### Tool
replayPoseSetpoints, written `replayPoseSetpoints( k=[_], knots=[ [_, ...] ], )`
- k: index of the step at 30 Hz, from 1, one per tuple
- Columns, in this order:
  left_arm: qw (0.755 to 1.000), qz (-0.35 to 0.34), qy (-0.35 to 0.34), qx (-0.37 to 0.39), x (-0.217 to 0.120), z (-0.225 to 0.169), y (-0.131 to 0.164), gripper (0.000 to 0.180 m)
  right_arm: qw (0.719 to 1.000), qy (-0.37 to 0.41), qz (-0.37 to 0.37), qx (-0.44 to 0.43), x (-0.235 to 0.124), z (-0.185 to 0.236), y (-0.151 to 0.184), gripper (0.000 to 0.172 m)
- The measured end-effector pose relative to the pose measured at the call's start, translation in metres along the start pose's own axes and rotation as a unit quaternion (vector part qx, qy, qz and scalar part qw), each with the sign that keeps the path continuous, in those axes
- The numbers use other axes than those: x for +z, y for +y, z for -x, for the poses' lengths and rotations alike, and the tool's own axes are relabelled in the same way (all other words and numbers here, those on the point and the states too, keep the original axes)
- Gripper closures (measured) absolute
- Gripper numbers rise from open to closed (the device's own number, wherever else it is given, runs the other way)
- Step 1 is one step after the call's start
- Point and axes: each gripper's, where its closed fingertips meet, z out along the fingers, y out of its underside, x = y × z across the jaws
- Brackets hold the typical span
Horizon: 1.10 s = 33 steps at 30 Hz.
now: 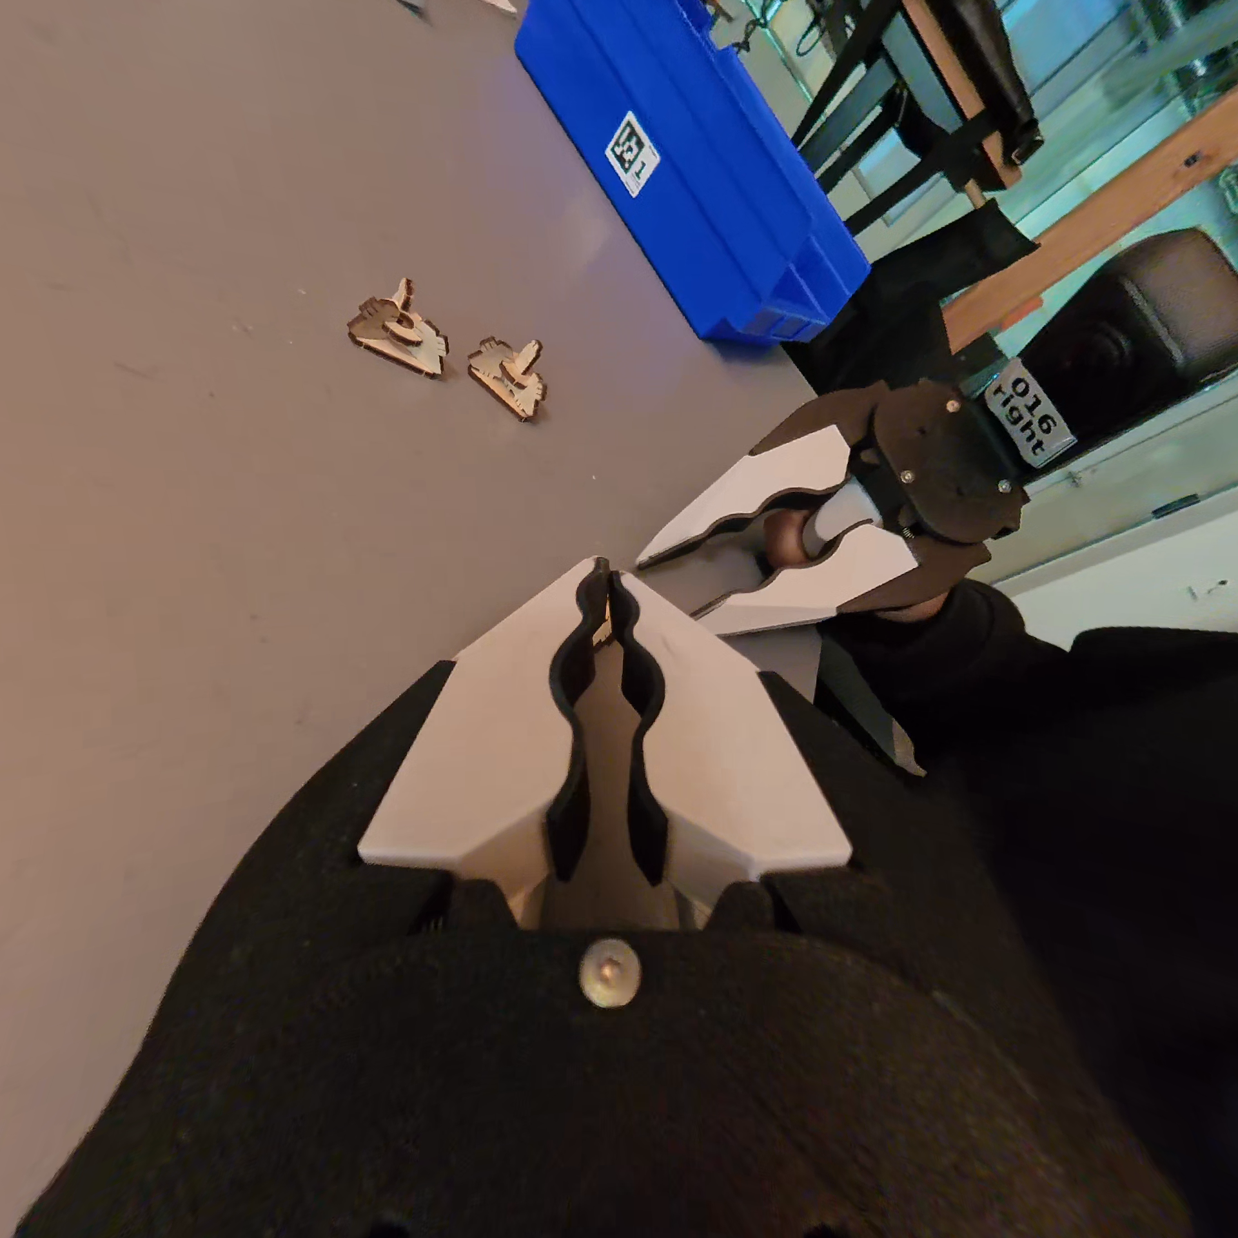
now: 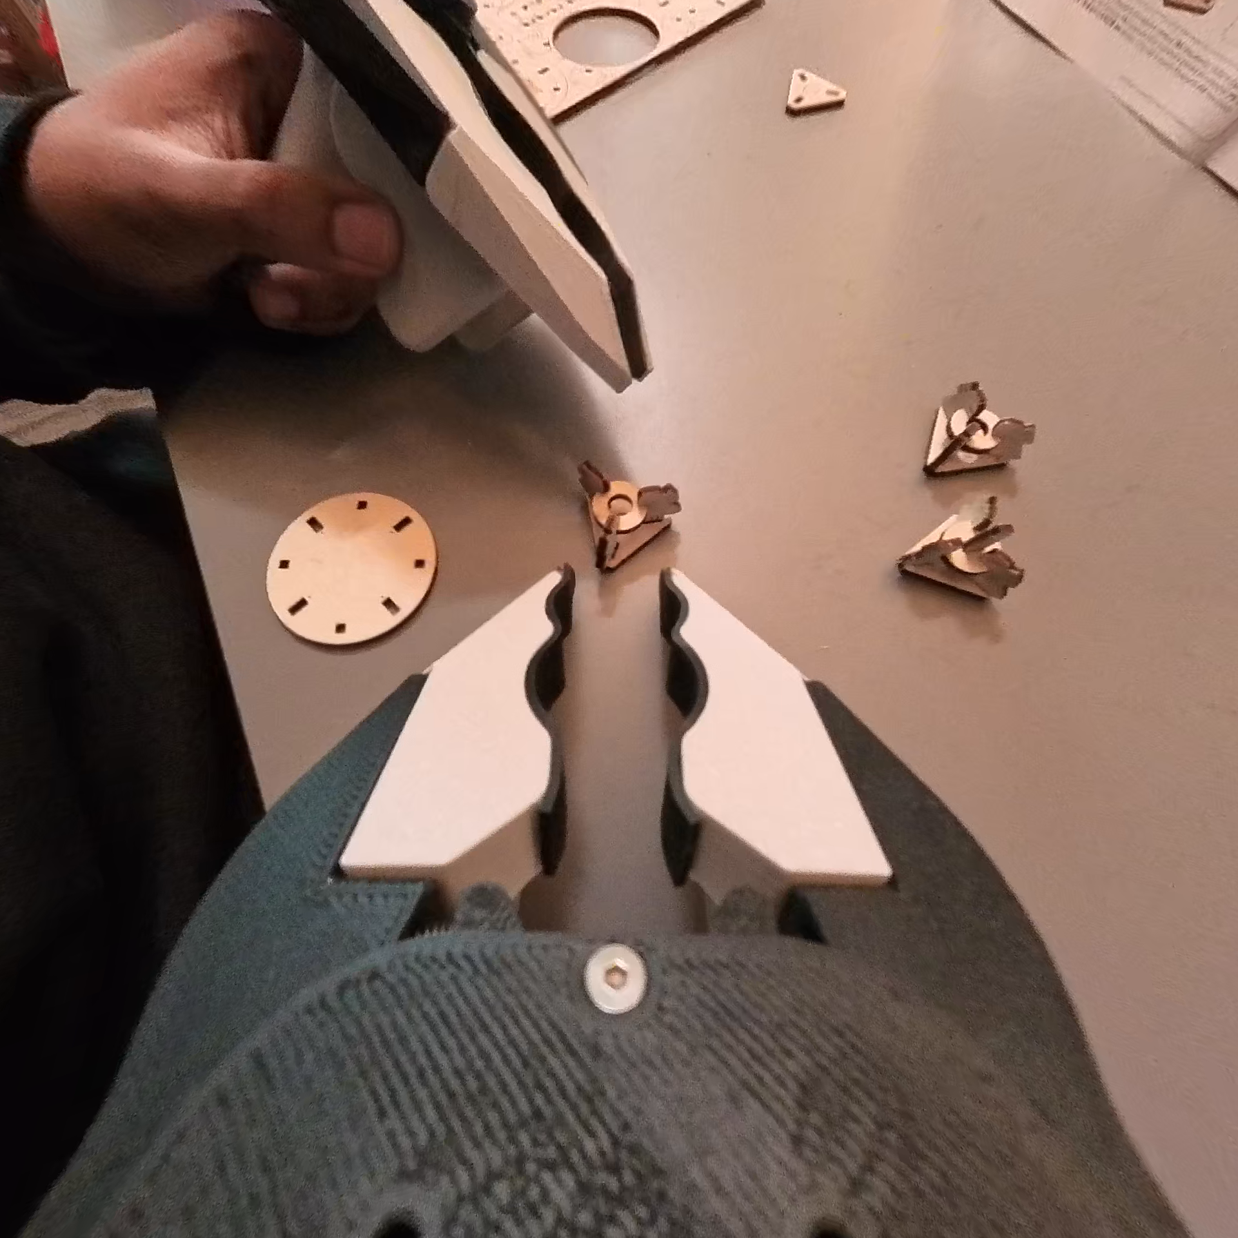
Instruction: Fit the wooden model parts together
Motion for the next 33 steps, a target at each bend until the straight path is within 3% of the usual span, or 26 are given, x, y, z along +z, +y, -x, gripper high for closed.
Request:
replayPoseSetpoints(
  k=[11, 24, 29, 33],
  knots=[
    [1.000, 0.028, 0.002, 0.004, 0.005, -0.002, 0.007, 0.180, 1.000, 0.007, 0.003, 0.013, 0.006, 0.001, -0.004, 0.158],
    [0.992, 0.099, -0.013, 0.073, 0.018, -0.011, 0.027, 0.147, 1.000, 0.014, 0.005, 0.007, 0.010, -0.002, -0.005, 0.166],
    [0.992, 0.074, 0.000, 0.103, 0.011, -0.015, 0.018, 0.138, 1.000, 0.020, 0.010, -0.005, 0.010, -0.005, -0.004, 0.170],
    [0.996, 0.061, 0.007, 0.072, 0.003, -0.006, 0.006, 0.134, 1.000, 0.003, 0.017, -0.013, 0.011, -0.007, -0.001, 0.170]
  ],
)
